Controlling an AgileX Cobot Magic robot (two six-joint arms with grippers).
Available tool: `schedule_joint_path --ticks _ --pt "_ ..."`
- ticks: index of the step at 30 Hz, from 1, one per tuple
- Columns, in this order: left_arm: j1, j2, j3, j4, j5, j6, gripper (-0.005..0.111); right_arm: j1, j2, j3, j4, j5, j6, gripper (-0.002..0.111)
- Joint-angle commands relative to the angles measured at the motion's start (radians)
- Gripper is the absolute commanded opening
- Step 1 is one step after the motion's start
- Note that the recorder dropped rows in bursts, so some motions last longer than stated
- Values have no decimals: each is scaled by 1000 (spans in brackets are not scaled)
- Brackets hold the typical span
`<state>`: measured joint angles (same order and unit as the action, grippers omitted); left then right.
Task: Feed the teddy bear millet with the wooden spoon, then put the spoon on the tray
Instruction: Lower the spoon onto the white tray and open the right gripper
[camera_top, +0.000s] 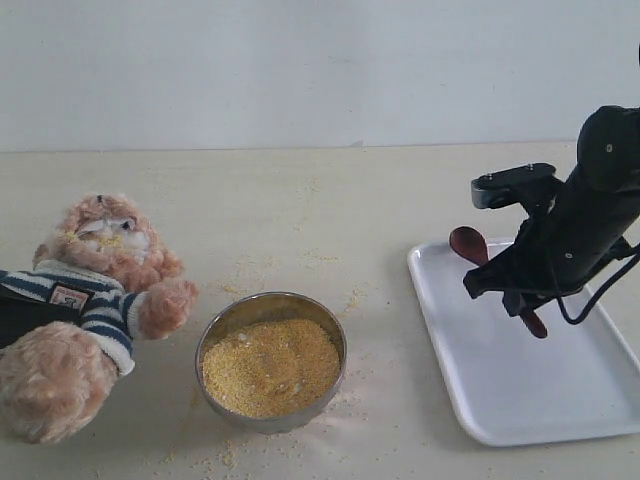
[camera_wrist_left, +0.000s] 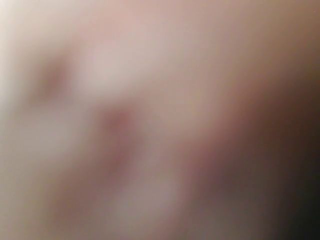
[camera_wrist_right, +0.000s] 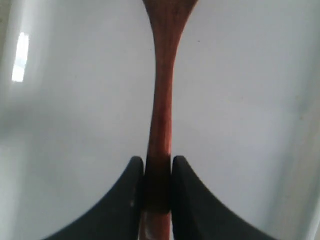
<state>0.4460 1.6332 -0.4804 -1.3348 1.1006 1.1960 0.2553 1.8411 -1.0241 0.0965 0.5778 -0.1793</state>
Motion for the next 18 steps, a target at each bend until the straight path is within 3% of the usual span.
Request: schedule_joint_path --ticks 1,5,18 --pt "2 -1 1 -18 18 9 5 -7 -4 6 -1 -9 8 2" --pt "2 -1 1 -18 18 9 5 -7 -4 6 -1 -8 14 19" --pt "2 -1 1 -18 18 9 5 -7 7 6 -1 13 16 19"
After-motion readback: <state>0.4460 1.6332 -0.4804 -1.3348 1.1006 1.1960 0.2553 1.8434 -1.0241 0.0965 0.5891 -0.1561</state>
